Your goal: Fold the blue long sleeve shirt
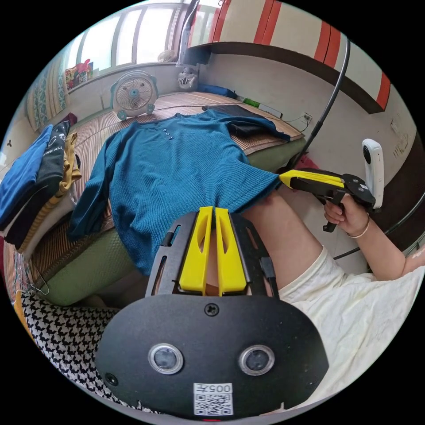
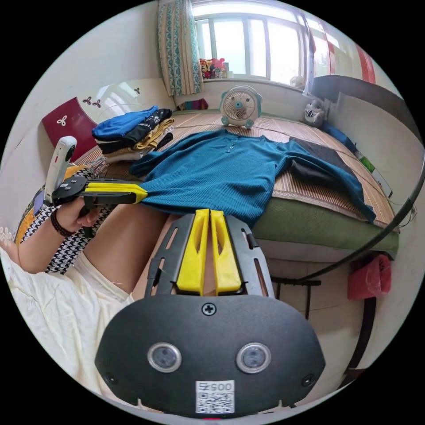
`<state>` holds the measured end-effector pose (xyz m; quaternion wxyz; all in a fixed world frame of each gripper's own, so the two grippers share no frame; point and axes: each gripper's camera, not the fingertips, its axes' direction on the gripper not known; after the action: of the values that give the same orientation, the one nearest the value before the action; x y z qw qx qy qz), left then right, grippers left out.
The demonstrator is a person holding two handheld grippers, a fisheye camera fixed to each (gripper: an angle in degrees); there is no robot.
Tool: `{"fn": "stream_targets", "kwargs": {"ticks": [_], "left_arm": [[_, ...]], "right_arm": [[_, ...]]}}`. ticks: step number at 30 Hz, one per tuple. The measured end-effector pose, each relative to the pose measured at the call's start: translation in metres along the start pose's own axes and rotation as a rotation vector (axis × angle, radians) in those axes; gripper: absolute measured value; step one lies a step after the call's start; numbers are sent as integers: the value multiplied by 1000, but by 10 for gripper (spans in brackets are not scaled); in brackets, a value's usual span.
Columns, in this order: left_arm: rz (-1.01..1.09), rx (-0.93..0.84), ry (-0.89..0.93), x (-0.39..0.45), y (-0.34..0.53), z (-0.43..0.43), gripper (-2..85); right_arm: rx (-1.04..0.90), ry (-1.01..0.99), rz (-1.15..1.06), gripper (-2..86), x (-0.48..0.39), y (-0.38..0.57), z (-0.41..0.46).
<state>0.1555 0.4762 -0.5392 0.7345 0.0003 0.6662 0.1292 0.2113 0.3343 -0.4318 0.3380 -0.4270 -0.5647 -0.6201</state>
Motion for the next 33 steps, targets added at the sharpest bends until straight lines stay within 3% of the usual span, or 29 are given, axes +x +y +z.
{"fn": "stream_targets", "kwargs": {"ticks": [7, 12, 17, 22, 28, 33], "left_arm": [[52, -4, -35, 9, 7, -13, 13], [37, -58, -38, 7, 13, -9, 30], [-3, -5, -55, 11, 12, -24, 68], [143, 35, -13, 38, -3, -28, 80], [349, -70, -34, 84, -16, 8, 81], [354, -77, -55, 89, -17, 12, 49]], "right_arm": [[-16, 38, -65, -15, -9, 11, -9], [-60, 7, -28, -11, -1, 21, -5], [-70, -21, 19, 17, 7, 29, -3], [-84, -17, 17, 42, 6, 29, 0], [-67, -31, 14, 57, 5, 29, -5], [-57, -49, 29, 60, 7, 35, -12]]}}
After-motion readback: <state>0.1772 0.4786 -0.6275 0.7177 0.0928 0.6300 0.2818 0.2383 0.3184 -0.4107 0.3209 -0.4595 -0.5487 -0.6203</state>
